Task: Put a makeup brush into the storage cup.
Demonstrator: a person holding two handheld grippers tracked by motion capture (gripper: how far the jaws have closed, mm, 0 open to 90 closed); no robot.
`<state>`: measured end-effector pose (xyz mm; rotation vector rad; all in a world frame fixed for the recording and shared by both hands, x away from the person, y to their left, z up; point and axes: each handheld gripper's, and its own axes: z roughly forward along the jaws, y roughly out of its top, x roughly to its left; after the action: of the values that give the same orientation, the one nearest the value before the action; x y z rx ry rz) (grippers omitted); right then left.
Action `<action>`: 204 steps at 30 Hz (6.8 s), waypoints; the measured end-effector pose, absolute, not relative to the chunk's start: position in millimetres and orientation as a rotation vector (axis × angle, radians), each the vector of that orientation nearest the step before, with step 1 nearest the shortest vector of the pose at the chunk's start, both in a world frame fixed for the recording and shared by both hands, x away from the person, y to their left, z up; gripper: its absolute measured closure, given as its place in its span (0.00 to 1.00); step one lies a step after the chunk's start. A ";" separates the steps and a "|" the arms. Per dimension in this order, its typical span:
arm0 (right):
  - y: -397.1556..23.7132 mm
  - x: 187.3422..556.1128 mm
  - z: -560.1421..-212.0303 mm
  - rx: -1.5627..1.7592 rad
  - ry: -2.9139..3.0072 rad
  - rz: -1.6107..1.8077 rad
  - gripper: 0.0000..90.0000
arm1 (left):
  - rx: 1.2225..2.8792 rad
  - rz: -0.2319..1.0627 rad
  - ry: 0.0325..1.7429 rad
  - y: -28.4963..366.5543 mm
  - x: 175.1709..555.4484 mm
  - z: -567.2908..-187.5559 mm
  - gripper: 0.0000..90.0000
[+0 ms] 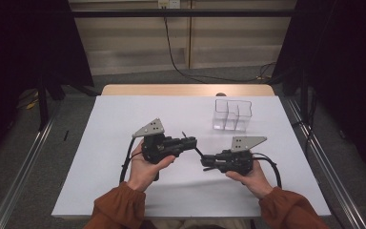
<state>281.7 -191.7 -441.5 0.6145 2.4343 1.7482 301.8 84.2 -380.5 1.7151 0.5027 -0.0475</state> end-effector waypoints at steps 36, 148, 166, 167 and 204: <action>-192.1 280.6 -436.2 0.718 2.389 1.771 0.02 | 1.773 -0.027 0.476 84.6 300.8 -373.9 0.93; -178.9 279.6 -437.0 0.664 2.457 1.753 0.93 | 2.077 -0.033 0.420 52.3 308.2 -372.8 0.77; -184.0 280.9 -434.1 0.684 2.415 1.756 0.93 | 1.968 0.079 0.515 73.2 309.4 -375.6 0.16; -184.3 281.2 -434.0 0.685 2.411 1.757 0.93 | 1.958 0.091 0.522 74.5 309.5 -376.5 0.13; -200.3 278.6 -425.6 0.757 2.330 1.747 0.93 | 1.767 0.314 0.728 158.7 296.2 -397.9 0.03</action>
<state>278.6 -200.3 -425.6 0.7573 2.3297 1.7474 296.2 158.7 -397.9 1.7668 0.7284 0.3141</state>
